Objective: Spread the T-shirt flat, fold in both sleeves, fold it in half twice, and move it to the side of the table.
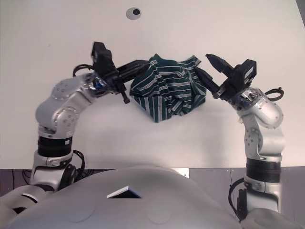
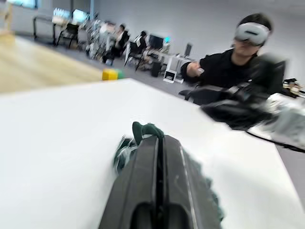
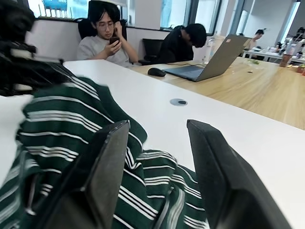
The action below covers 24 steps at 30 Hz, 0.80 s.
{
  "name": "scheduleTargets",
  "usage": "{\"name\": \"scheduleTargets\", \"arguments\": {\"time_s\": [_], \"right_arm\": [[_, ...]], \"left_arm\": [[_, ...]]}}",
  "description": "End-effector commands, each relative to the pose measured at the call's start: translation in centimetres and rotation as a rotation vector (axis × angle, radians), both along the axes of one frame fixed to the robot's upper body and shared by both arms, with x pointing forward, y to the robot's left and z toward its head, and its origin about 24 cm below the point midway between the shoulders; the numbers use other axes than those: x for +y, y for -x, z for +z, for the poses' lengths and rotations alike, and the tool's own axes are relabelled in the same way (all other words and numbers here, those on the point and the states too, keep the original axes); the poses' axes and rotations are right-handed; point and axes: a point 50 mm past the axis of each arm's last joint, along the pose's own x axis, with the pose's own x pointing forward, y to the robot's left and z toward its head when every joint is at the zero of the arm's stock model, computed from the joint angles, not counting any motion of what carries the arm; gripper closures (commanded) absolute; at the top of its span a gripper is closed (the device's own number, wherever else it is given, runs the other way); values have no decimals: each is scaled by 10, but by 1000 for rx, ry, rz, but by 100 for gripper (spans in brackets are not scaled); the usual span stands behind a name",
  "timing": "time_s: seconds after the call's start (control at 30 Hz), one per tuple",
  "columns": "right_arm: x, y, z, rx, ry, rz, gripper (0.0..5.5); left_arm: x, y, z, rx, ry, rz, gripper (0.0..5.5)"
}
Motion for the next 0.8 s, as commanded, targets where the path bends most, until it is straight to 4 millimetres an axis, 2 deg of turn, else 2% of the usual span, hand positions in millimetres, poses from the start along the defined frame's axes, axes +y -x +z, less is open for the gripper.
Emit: {"name": "scheduleTargets", "arguments": {"time_s": [0.03,0.13,0.17,0.23,0.3,0.33,0.4,0.5,0.67,0.8], "right_arm": [[-1,-12,3,-57,97,-15,327],[0,-17,5,-73,95,-14,327],[0,-18,6,-79,89,-10,327],[1,-20,7,-83,78,-2,327],[3,-21,5,-80,73,7,327],[4,-22,5,-77,73,11,327],[6,-23,4,-75,73,21,327],[11,-25,2,-72,81,42,327],[22,-27,-6,-67,99,84,327],[43,-27,-16,-104,232,177,327]], "left_arm": [[23,-4,17,-201,-69,-17,549],[36,-8,23,-536,-246,-11,549],[37,-2,24,-652,-282,-54,549],[36,16,25,-835,-317,-161,549],[32,40,12,-990,-407,-320,549],[29,53,-1,-1036,-466,-412,549],[22,86,-37,-1032,-528,-620,549],[25,120,-73,-998,-571,-825,549],[43,141,-110,-1038,-682,-1033,549],[46,145,-118,-1068,-690,-1068,549]]}}
